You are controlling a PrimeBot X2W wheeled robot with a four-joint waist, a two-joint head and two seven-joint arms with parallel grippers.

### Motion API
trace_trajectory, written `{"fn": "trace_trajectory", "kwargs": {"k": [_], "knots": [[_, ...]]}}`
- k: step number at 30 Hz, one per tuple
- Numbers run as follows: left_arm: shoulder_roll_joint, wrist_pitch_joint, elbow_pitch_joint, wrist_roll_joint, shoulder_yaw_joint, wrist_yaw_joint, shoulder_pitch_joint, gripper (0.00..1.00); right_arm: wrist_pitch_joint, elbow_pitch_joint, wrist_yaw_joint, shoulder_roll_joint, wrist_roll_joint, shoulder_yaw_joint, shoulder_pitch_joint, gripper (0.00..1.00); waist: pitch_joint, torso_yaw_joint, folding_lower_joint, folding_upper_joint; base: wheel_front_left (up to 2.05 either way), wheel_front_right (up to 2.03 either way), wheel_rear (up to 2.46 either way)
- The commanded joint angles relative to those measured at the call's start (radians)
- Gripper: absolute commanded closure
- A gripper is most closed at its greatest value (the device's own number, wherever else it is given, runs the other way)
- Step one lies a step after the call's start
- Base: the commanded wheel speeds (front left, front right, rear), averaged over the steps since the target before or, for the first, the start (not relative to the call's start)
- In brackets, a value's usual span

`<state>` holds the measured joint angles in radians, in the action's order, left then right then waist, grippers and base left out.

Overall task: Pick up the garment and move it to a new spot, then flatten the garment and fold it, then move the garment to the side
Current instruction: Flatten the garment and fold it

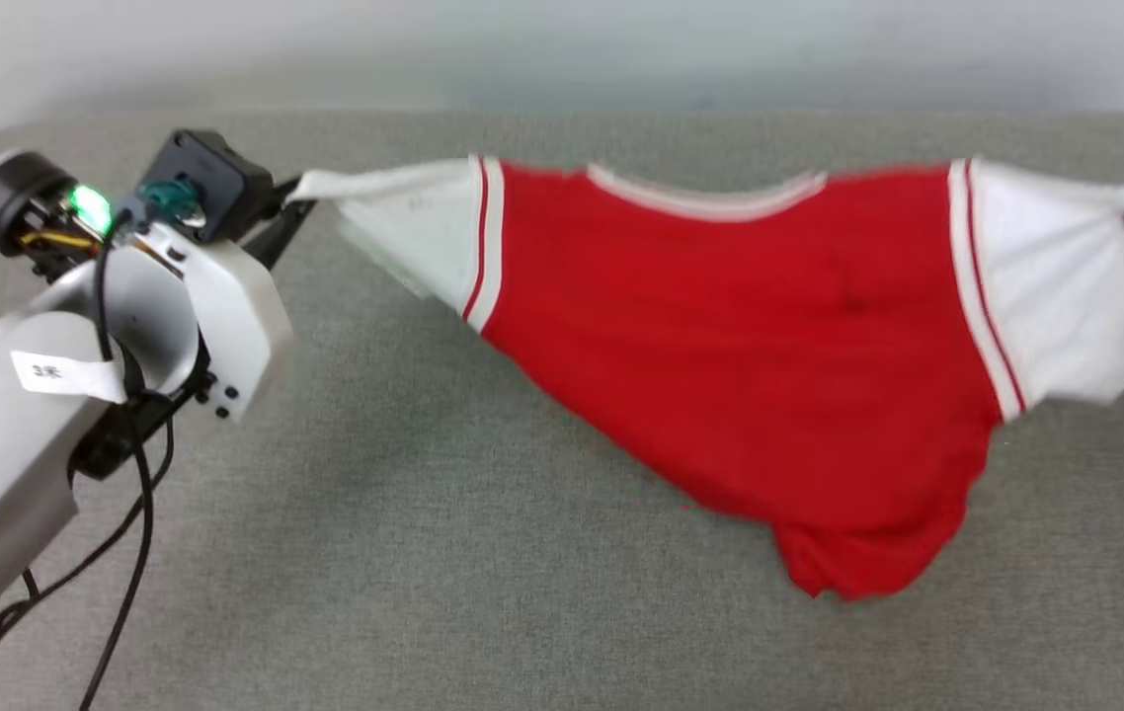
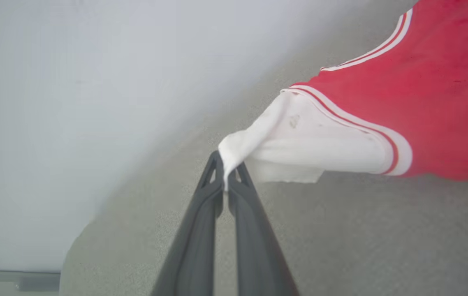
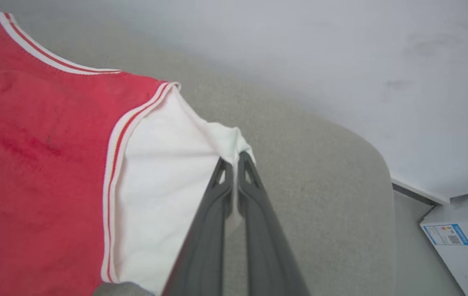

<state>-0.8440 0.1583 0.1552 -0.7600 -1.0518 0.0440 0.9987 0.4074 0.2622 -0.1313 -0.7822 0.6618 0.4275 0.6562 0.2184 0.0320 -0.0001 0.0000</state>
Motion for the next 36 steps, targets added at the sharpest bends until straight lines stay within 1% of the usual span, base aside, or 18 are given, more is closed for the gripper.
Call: {"fn": "trace_trajectory", "kwargs": {"k": [1,5,9,13,17,21,25,28,29,36], "knots": [[-0.01,-0.017,-0.021,0.004,0.019,0.016,0.018,1.0,-0.028,-0.015,0.001,0.002,-0.014,-0.022,0.017,1.0,-0.042,-0.009,0.0001,0.0,0.0,0.0,0.0],[-0.029,-0.047,-0.079,0.016,0.055,0.049,0.05,1.0,-0.08,-0.059,0.001,0.023,-0.049,-0.091,0.043,1.0,-0.073,-0.012,0.0001,0.0,0.0,0.0,0.0],[-0.041,-0.066,-0.129,0.031,0.089,0.072,0.091,1.0,-0.097,-0.114,0.001,0.045,-0.073,-0.163,0.072,1.0,-0.086,-0.013,0.0001,0.0,0.0,0.0,0.0],[-0.032,-0.078,-0.165,0.048,0.122,0.089,0.149,1.0,-0.084,-0.166,0.001,0.064,-0.105,-0.224,0.116,1.0,-0.079,-0.011,0.0001,0.0,0.0,0.0,0.0],[-0.003,-0.081,-0.166,0.05,0.153,0.093,0.218,1.0,-0.06,-0.194,0.001,0.082,-0.151,-0.252,0.174,1.0,-0.04,-0.004,0.0001,0.0,0.0,0.0,0.0],[0.038,-0.08,-0.135,0.056,0.183,0.075,0.314,1.0,-0.036,-0.194,0.001,0.11,-0.188,-0.266,0.272,1.0,0.036,0.003,0.0001,0.0,0.0,0.0,0.0],[0.079,-0.08,-0.066,0.067,0.211,0.049,0.433,1.0,-0.028,-0.162,0.001,0.125,-0.251,-0.246,0.419,1.0,0.129,0.004,0.0001,0.0,0.0,0.0,0.0],[0.108,-0.088,0.007,0.082,0.229,0.028,0.525,1.0,-0.043,-0.108,0.001,0.157,-0.295,-0.24,0.551,1.0,0.191,0.0,0.0001,0.0,0.0,0.0,0.0],[0.108,-0.088,0.007,0.082,0.229,0.028,0.525,1.0,-0.043,-0.108,0.001,0.157,-0.295,-0.24,0.551,1.0,0.191,0.0,0.0001,0.0,0.0,0.0,0.0],[0.156,-0.108,0.188,0.109,0.262,-0.045,0.741,1.0,-0.093,0.051,0.001,0.211,-0.38,-0.195,0.847,1.0,0.289,-0.017,0.0001,0.0,0.0,0.0,0.0]]}}
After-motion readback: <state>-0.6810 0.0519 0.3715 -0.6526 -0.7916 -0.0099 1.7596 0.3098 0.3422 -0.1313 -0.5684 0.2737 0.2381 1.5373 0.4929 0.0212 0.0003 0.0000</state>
